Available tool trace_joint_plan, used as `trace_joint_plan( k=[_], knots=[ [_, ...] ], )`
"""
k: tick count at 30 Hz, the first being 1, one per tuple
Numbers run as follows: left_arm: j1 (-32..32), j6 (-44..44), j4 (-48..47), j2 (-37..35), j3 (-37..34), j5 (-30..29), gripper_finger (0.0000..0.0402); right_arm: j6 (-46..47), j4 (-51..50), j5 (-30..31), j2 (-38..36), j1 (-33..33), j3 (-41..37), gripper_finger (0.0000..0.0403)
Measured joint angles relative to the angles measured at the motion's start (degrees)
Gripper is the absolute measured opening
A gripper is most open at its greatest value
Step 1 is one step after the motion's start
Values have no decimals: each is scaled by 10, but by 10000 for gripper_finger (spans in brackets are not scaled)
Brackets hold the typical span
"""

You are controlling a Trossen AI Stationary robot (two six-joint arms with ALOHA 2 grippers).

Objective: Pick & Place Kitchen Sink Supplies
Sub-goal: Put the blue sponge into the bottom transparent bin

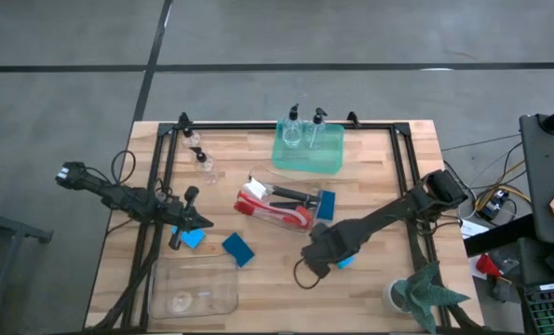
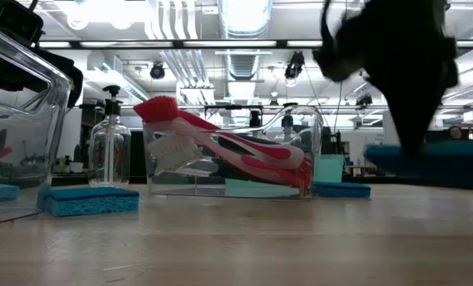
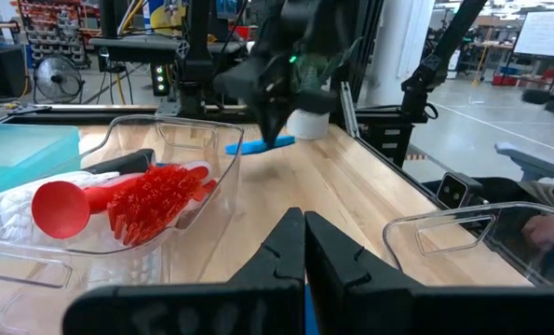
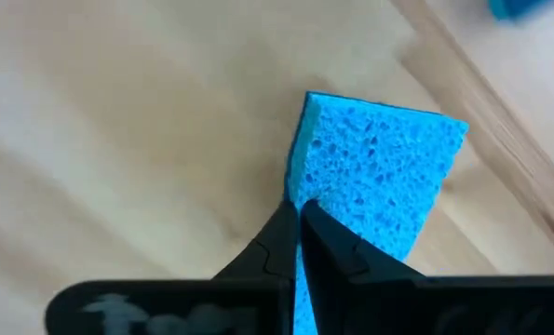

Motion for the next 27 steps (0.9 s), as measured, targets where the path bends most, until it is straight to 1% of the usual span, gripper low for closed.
trace_joint_plan(
  k=[4,8,16,19,22,25,27],
  knots=[
    [0,0,0,0,0,0,3,-51,15,24,0,11,48,8],
    [0,0,0,0,0,0,3,-108,39,46,0,22,79,8],
    [0,0,0,0,0,0,3,-230,99,66,-1,33,103,8],
    [0,0,0,0,0,0,3,-282,138,67,-1,31,103,8],
    [0,5,0,0,0,0,3,-308,171,55,-1,24,103,8],
    [0,53,0,0,0,0,3,-345,206,39,-1,20,103,8],
    [0,55,0,0,0,0,3,-367,232,27,-1,19,103,8]
  ],
)
